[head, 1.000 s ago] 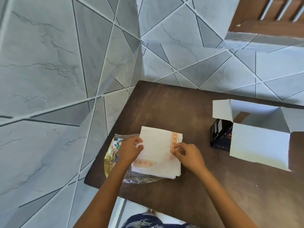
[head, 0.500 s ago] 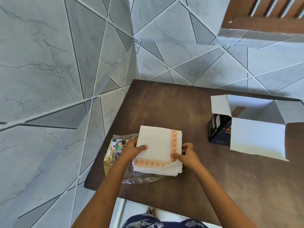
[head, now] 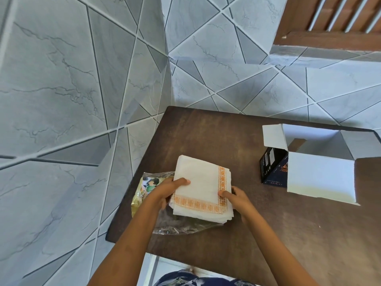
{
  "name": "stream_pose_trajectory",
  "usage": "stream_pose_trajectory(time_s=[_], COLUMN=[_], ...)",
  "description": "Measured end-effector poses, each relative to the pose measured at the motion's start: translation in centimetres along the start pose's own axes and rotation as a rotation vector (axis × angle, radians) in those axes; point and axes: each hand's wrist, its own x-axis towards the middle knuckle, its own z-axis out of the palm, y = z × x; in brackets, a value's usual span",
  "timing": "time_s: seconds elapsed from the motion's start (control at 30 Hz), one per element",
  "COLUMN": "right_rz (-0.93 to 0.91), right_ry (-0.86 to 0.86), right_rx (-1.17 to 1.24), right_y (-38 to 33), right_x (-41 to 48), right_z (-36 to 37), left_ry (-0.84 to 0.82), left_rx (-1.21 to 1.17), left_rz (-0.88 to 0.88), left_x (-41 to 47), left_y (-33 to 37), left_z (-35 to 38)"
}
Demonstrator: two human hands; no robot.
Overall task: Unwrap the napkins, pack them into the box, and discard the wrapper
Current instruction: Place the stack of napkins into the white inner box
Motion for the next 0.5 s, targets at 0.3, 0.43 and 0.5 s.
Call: stream_pose_trajectory(time_s=[0.3, 0.43, 0.5], right_rz=[-0.367, -0.67, -0.788], right_ry=[0.175, 0.198, 0.232], right_rx=[-0.048, -0.575, -0.778], right_y=[-2.3, -3.9, -4.7], right_x=[0.5, 0.6, 0.7], right_z=[-1.2, -2.1, -2.3], left_ry=[-0.147, -0.162, -0.169], left_rx=[-0.301, -0.323, -0.326], left_rz=[0.098, 0.082, 0.095], left_x=[-1.7, -2.5, -2.6], left_y=[5.6, 7.8, 8.3], left_z=[-1.7, -2.2, -2.1])
